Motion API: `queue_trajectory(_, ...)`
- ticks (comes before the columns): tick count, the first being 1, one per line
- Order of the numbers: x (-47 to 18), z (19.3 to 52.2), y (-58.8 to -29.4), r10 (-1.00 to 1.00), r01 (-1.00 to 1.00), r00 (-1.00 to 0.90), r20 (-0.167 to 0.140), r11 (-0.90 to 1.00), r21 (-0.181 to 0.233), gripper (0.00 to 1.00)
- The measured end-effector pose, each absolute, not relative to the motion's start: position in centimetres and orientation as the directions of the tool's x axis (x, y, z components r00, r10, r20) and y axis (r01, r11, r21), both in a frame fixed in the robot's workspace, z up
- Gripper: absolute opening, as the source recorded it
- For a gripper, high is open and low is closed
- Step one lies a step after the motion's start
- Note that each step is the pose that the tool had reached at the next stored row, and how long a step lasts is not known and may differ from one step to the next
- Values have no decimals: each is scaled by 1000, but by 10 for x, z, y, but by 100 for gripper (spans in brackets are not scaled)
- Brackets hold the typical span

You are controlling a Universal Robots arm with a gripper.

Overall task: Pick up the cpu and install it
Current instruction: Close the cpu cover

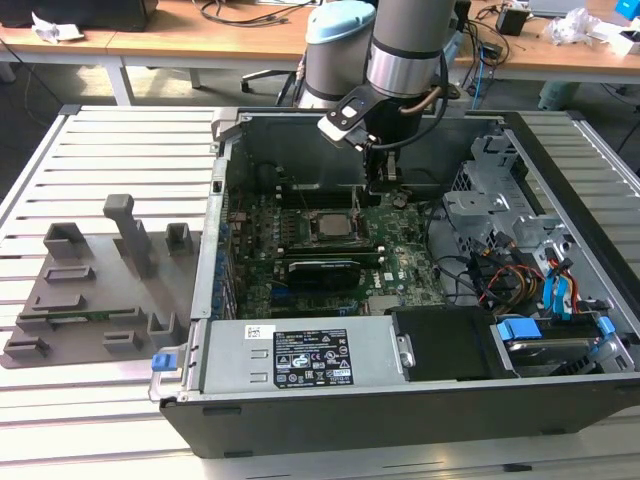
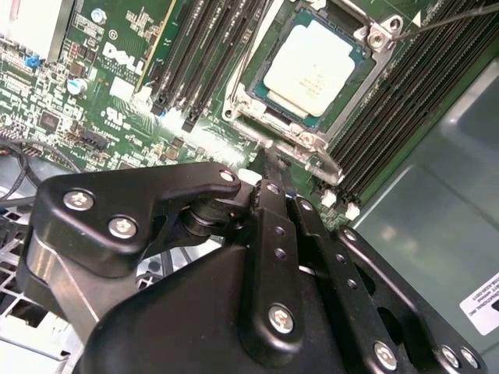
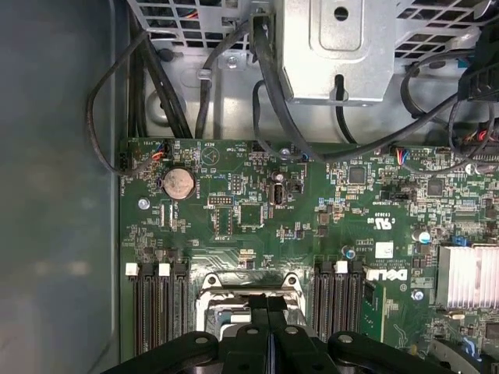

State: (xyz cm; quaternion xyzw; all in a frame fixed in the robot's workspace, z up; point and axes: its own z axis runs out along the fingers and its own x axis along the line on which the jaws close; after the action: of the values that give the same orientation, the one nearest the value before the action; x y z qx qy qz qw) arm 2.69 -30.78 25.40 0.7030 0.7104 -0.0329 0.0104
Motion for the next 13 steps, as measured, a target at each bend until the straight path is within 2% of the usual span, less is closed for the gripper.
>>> queue_trajectory(13, 17, 254, -308, 998, 999, -11, -61, 9, -32, 11)
